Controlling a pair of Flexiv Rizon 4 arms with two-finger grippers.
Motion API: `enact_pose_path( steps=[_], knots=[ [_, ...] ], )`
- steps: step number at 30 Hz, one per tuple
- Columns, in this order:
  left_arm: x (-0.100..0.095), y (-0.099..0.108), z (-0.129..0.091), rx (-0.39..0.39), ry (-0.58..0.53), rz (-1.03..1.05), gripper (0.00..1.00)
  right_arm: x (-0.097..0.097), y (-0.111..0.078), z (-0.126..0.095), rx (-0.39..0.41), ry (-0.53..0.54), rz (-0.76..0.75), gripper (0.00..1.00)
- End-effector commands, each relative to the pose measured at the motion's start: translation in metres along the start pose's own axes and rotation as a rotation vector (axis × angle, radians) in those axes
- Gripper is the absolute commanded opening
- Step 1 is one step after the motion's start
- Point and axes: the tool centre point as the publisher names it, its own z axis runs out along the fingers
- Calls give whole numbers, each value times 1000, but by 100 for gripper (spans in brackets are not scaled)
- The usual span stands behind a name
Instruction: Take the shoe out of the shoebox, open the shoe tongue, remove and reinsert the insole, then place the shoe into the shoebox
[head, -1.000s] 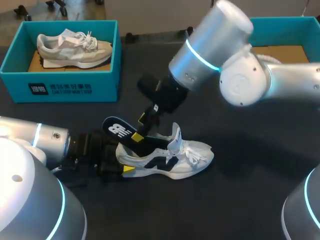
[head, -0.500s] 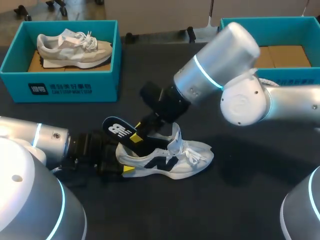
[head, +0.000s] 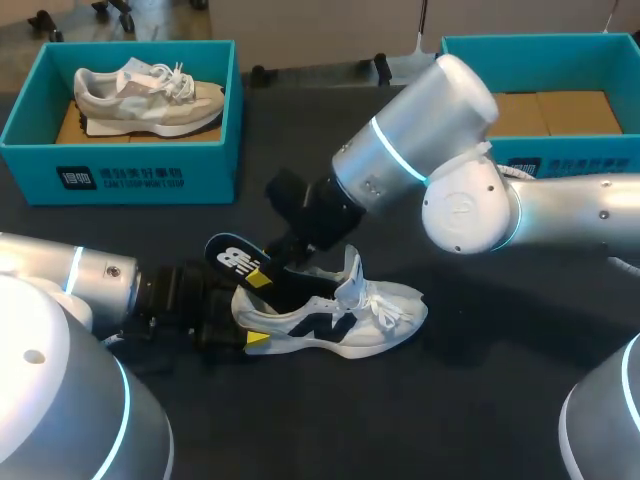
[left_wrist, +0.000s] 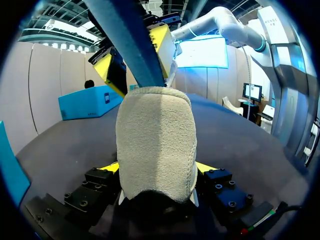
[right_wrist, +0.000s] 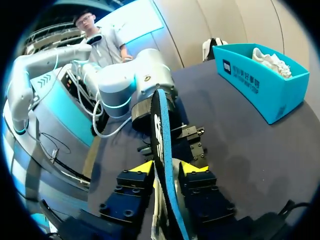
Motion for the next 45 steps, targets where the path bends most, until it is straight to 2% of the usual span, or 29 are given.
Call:
enact_pose_path(
  steps=[1, 11, 16, 23, 29, 31, 34, 37, 39, 45],
  knots=[
    [0, 1, 1, -2, 1, 0, 0, -2, 1, 6, -4, 5, -2, 0],
    [0, 1, 1, -2, 1, 0, 0, 8, 18, -14, -36, -26, -83, 0],
    [0, 1, 1, -2, 1, 0, 0, 10, 42, -30, -95, -114, -152, 0],
    [0, 1, 1, -2, 1, 0, 0, -3, 77, -47, -186, -214, -217, 0],
    [0, 1, 1, -2, 1, 0, 0, -9, 98, -60, -261, -248, -261, 0],
    [0, 1, 1, -2, 1, 0, 0, -10, 103, -65, -289, -268, -272, 0],
    [0, 1, 1, -2, 1, 0, 0, -11, 109, -75, -390, -316, -330, 0],
    [0, 1, 1, -2, 1, 0, 0, -14, 117, -90, -478, -315, -419, 0],
    [0, 1, 1, -2, 1, 0, 0, -12, 120, -102, -485, -326, -465, 0],
    [0, 1, 1, -2, 1, 0, 0, -12, 120, -102, -485, -326, -465, 0]
  ],
)
